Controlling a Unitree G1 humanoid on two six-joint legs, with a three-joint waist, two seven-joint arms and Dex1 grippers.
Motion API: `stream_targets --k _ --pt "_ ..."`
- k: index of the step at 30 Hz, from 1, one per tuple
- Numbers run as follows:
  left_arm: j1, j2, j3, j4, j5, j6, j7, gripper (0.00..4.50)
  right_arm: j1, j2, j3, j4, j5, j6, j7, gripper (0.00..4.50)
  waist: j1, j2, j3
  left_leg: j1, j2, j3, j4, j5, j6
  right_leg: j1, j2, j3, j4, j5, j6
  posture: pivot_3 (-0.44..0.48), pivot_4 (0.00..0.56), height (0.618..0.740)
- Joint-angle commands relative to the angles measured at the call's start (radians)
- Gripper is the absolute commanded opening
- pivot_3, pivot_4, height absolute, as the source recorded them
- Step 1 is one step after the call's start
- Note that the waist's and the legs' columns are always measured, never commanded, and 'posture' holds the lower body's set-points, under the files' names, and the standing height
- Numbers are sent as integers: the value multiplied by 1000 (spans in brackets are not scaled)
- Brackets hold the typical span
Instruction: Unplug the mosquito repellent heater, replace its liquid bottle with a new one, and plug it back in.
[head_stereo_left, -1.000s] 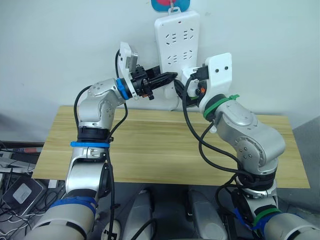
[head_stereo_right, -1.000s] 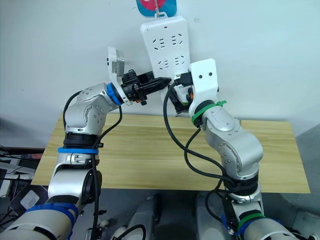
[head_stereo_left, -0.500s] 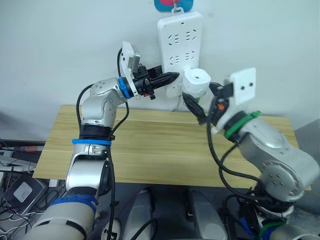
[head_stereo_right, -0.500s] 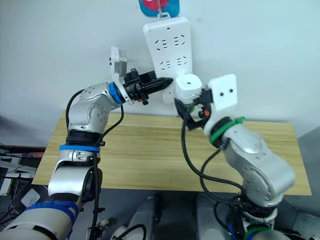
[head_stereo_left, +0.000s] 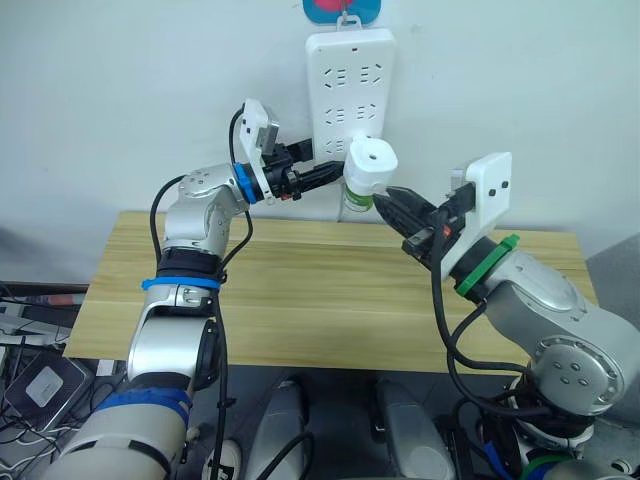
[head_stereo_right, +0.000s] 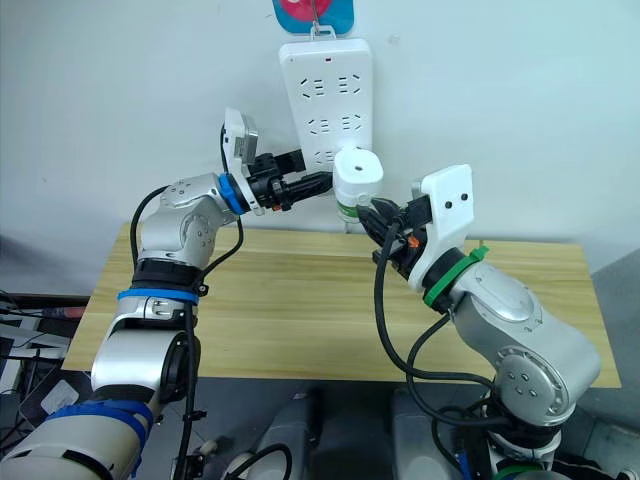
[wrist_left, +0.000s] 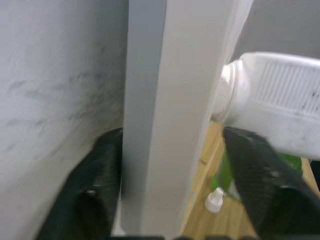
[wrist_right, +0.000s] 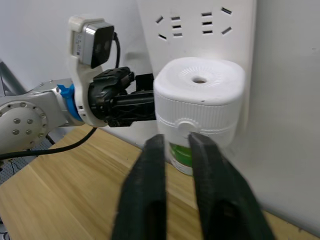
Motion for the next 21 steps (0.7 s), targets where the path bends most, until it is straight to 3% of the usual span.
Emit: stream_targets --k 1,9,14,21 --pt "16 66 23 -109 -30 59 -25 4485 14 -10 12 -17 1 -55 2 0 -2 0 0 0 0 0 0 0 0 0 0 0 0 0 0 17 293 740" --pt "57 235 25 -211 -35 118 -91 4485 31 -27 82 26 11 -122 25 0 2 0 0 0 1 0 0 0 -1 0 0 0 0 0 0 66 297 740" --pt "180 320 12 -471 -119 243 -161 4485 21 -33 163 70 -19 -180 39 0 3 0 0 0 1 0 -1 0 -1 0 -1 0 -1 0 0 74 301 740" --pt "288 339 42 -677 -167 291 -89 4485 5 -15 235 151 -94 -282 31 0 19 0 0 1 1 0 -2 1 -2 0 -1 1 -1 0 0 93 307 740"
